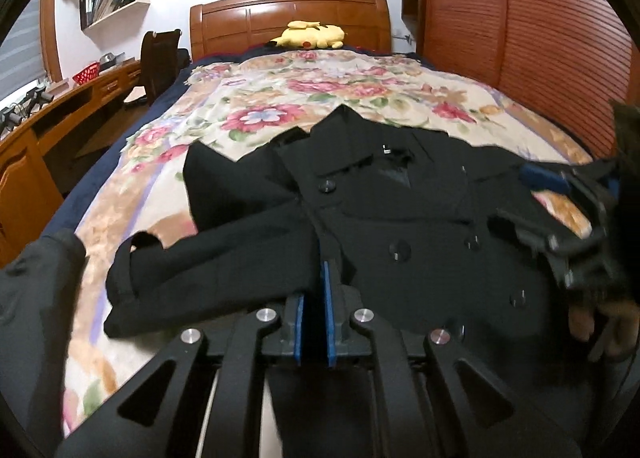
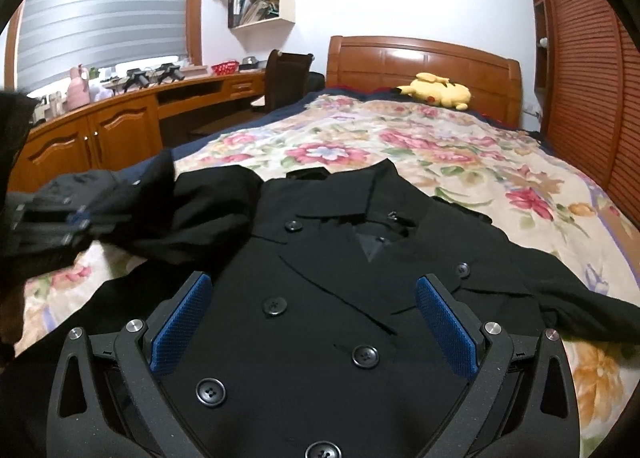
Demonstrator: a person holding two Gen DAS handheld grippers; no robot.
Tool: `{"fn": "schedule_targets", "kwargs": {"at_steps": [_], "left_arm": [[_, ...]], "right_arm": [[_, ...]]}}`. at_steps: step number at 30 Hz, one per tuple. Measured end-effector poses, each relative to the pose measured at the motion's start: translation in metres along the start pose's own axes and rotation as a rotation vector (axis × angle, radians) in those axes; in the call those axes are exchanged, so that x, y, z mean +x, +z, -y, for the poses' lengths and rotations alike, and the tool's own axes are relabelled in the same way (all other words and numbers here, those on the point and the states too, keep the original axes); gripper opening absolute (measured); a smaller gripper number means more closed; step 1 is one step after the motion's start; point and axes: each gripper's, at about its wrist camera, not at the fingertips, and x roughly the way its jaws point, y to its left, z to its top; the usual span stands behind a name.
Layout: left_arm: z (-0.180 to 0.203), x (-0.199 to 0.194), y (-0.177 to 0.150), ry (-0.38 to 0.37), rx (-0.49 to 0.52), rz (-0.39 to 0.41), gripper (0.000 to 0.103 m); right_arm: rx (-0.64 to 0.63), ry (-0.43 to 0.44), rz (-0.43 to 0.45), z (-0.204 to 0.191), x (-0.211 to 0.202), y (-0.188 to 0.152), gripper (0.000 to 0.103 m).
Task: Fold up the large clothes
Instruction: 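Fold the held sleeve across the coat body and open the left tool, then grasp the sleeve cuff again with the left tool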
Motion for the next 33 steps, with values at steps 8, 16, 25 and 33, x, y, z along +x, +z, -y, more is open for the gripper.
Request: {"fn": "schedule_targets", "kwargs": {"at_steps": [8, 16, 25, 33], "left_arm": [[-0.011, -0.032, -0.011, 0.107, 0.069, 0.039, 0.041], [-0.059, -0.011, -0.008, 0.184, -0.002, -0.006, 0.048], [-0.124, 0.046, -0.037, 0.281, -0.104, -0.144, 0.052], [-0.163, 0.075, -0.057, 0.318, -0.172, -0.215, 0.054]], "right_arm": [[-0.010, -0.006, -0.006, -0.002, 0.003, -0.003, 0.103], [-0.026, -0.006, -0.012, -0.006, 0.003, -0.004, 0.103], [-0.046, 0.026, -0.008, -0.014, 0.001, -0.005, 0.103], [-0.045, 0.035, -0.018, -0.016, 0.004, -0.005, 0.103]]}}
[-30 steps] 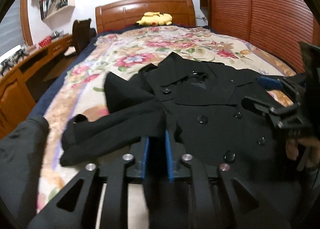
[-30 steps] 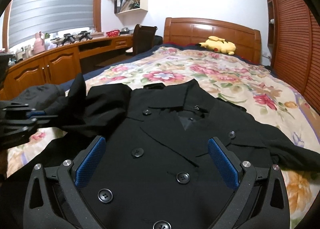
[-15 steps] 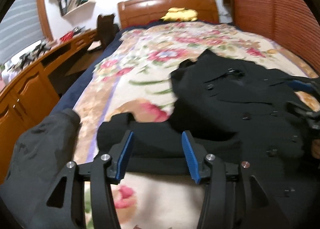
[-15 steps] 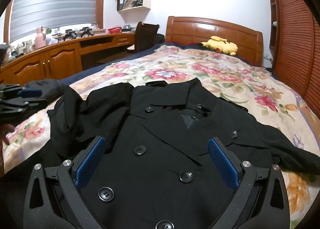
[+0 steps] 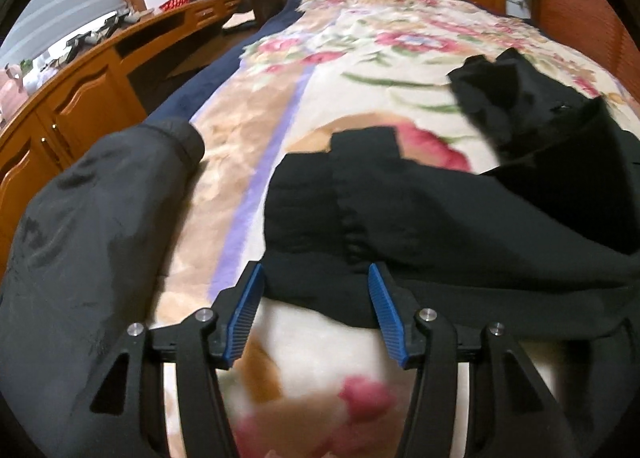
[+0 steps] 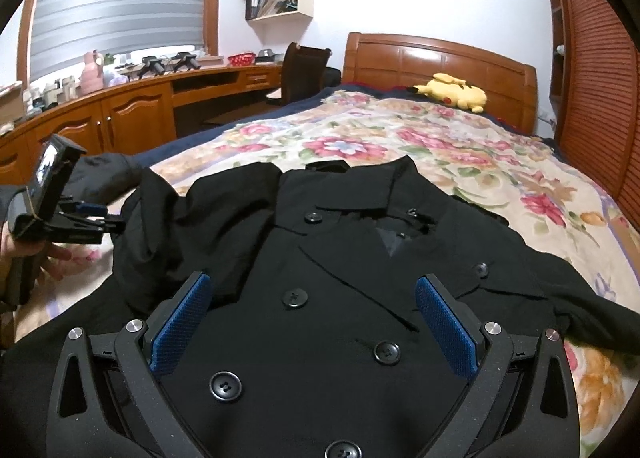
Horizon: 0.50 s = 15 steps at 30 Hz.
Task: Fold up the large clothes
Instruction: 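Grasp the sleeve cuff again with the left tool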
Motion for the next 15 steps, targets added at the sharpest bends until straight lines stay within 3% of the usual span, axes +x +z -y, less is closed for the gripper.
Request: {"fn": "schedule_targets", "kwargs": {"at_steps": [6, 15], "left_arm": [[-0.005, 0.020, -0.001, -0.006, -0.009, -0.048, 0.056], [-0.013, 0.026, -0.003, -0.026, -0.037, -0.051, 0.064]], "right_arm": [[-0.004, 0.000, -0.002, 0.000, 0.001, 0.000, 0.103], [-0.023, 0.005, -0.025, -0.001, 0.007, -0.005, 0.103]]}}
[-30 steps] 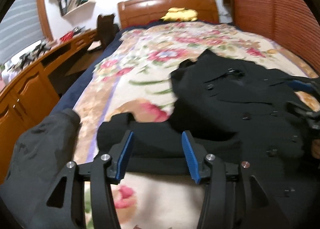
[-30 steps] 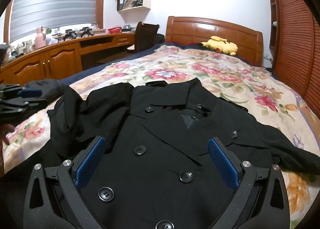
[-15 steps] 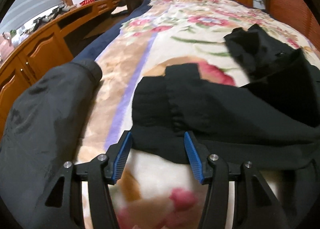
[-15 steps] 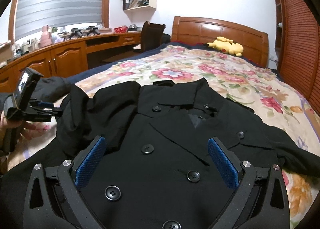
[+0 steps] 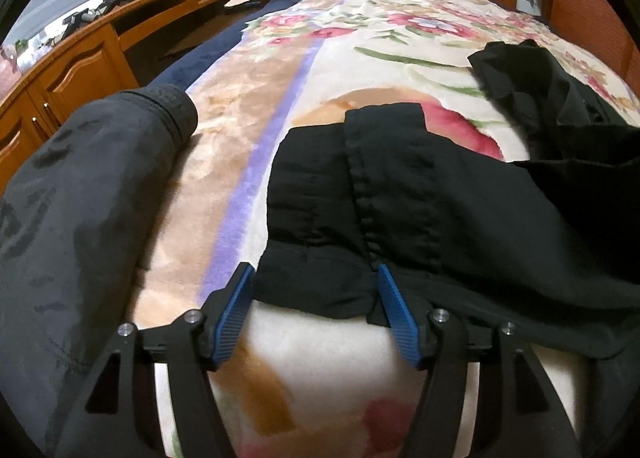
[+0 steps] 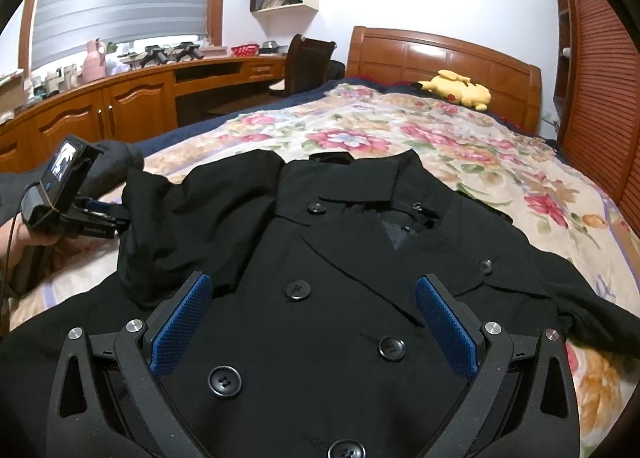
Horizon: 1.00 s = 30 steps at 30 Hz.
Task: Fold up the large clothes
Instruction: 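Grasp the sleeve cuff again with the left tool, then lift the cuff over the coat front and open the left tool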
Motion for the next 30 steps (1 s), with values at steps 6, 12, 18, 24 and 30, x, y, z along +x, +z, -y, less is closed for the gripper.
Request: {"fn": "schedule_targets", "kwargs": {"at_steps": [6, 12, 18, 24, 30], "left_arm": [[-0.006, 0.000, 0.001, -0.041, -0.025, -0.004, 0.063], [-0.007, -0.010, 0.002, -0.106, -0.039, 0.012, 0.026], [0.025, -0.067, 0.004, -0.104, -0.018, 0.155, 0.012], [0.072, -0.135, 0.011, -0.160, 0.063, 0.293, 0.011], [0.120, -0.189, 0.013, -0.258, 0.143, 0.376, 0.010]], "right_arm": [[-0.019, 0.000, -0.009, -0.004, 0.001, -0.002, 0.103], [-0.026, -0.002, -0.001, -0.007, 0.000, -0.001, 0.103], [-0.051, -0.005, 0.003, -0.007, -0.006, -0.003, 0.103], [-0.056, -0.025, 0.006, 0.004, -0.019, -0.008, 0.103], [-0.059, -0.076, -0.009, 0.024, -0.036, -0.021, 0.103]]}}
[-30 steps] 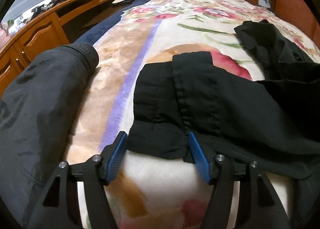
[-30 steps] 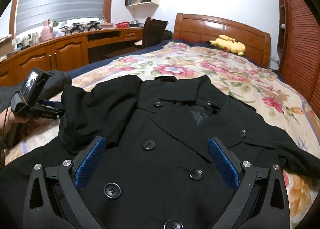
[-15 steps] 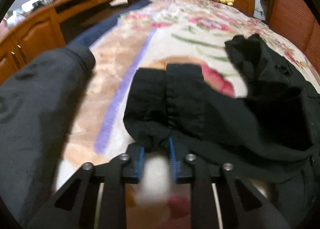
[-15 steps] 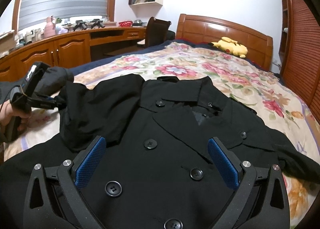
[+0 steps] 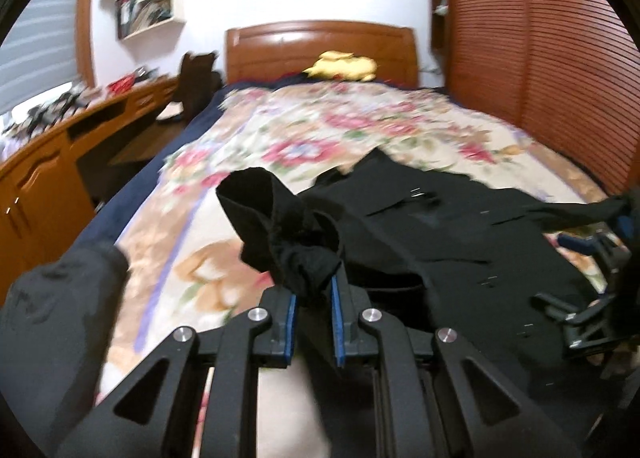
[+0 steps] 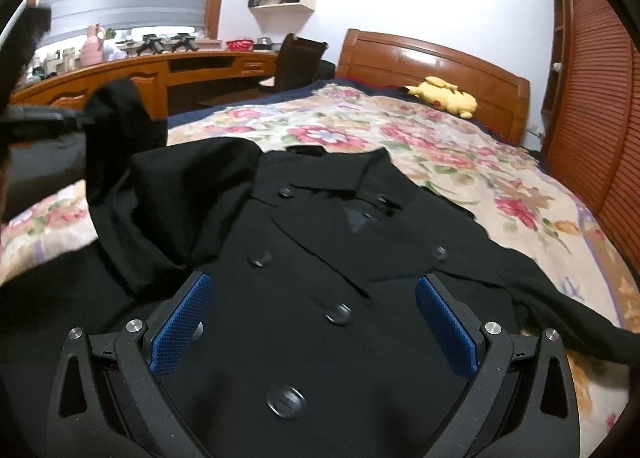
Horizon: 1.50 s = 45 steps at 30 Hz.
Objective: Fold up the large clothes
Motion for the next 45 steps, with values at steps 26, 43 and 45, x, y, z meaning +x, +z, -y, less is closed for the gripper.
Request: {"fn": "schedule_targets", "kwargs": {"at_steps": [26, 43, 45], "left_arm": [[0.158, -0.058, -0.003, -0.206, 0.244, -0.013, 0.031], [0.115, -0.107, -0.072, -0.168, 0.194, -0.018, 0.052], [0.107, -0.109, -0.079, -0.159, 0.173, -0.011, 0.053]], "right_arm": [[0.096, -0.105, -0.008, 0.059, -0.076, -0.032, 0.103], [0.177, -0.137, -0.026, 0.063, -0.116, -0.038, 0.103], [0.186, -0.135, -0.032, 0.064, -0.120, -0.041, 0.103]]}}
